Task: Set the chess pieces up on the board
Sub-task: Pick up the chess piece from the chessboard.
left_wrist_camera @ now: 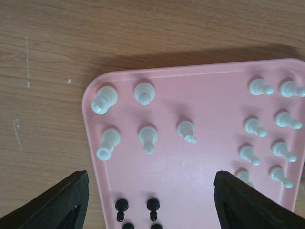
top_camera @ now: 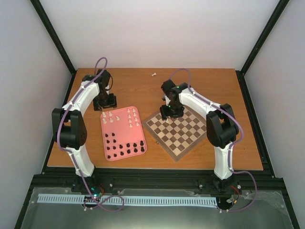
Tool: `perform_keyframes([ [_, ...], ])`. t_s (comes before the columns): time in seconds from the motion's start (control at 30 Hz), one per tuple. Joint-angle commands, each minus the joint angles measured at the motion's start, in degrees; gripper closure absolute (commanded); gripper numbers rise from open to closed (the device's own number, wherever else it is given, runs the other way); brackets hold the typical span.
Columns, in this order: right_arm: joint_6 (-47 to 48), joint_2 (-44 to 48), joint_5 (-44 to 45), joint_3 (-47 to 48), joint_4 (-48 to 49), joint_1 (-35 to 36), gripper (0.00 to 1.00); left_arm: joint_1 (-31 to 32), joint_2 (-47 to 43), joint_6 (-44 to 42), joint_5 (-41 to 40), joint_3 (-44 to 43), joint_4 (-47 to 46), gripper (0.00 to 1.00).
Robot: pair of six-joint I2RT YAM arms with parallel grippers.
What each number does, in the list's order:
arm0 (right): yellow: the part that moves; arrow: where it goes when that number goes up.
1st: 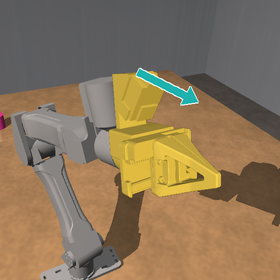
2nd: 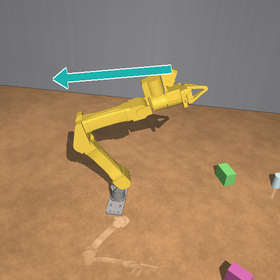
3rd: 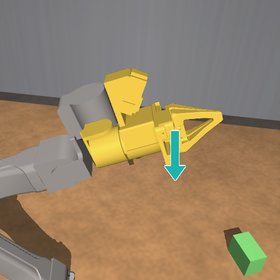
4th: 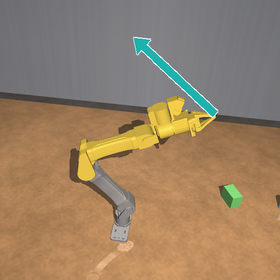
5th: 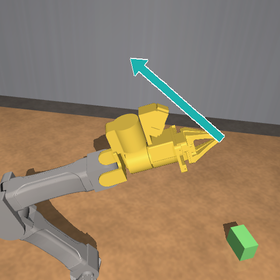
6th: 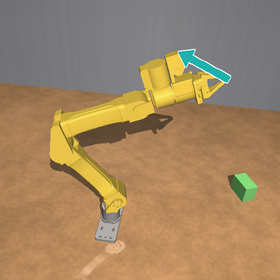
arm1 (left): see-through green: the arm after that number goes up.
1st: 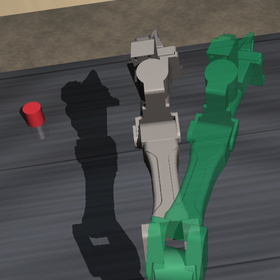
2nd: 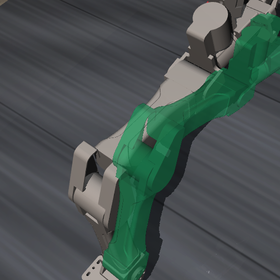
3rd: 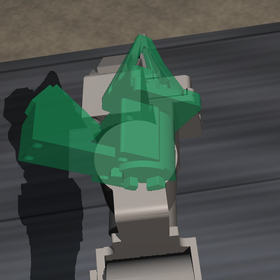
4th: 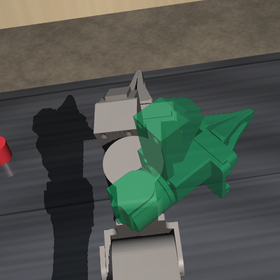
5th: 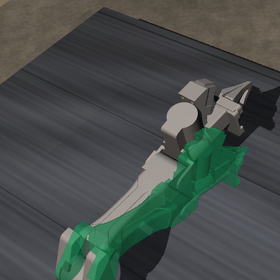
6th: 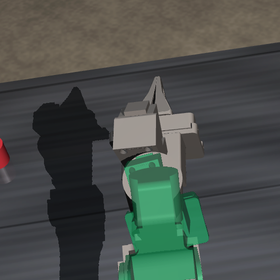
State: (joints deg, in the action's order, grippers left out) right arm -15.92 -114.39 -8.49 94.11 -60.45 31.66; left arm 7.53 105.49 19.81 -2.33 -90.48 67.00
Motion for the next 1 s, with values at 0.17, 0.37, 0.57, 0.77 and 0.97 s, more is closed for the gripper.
perform_keyframes([
  [0.17, -0.99, -2.77, 0.46, 1.38, -0.74, 0.77, 0.49, -0.45, -0.74, -2.39, 1.69, -0.90, -2.49, 0.26],
  [0.37, -1.13, -3.97, -0.24, 1.85, -0.73, 0.77, 0.57, -0.49, 0.01, -2.50, 2.33, -1.37, -2.49, 0.26],
  [0.57, -0.94, -5.35, -0.66, 2.68, -0.83, 0.77, 0.67, -0.49, 0.07, -2.70, 2.33, -1.54, -2.40, 0.26],
  [0.77, -0.69, -6.58, 0.20, 4.69, -2.01, 0.77, 0.85, -0.50, 0.24, -2.76, 2.24, -1.63, -2.32, 0.26],
  [0.97, -0.35, -6.16, 1.48, 4.71, -3.33, 0.76, 0.97, -0.50, 0.45, -2.86, 2.21, -1.80, -2.31, 0.26],
])
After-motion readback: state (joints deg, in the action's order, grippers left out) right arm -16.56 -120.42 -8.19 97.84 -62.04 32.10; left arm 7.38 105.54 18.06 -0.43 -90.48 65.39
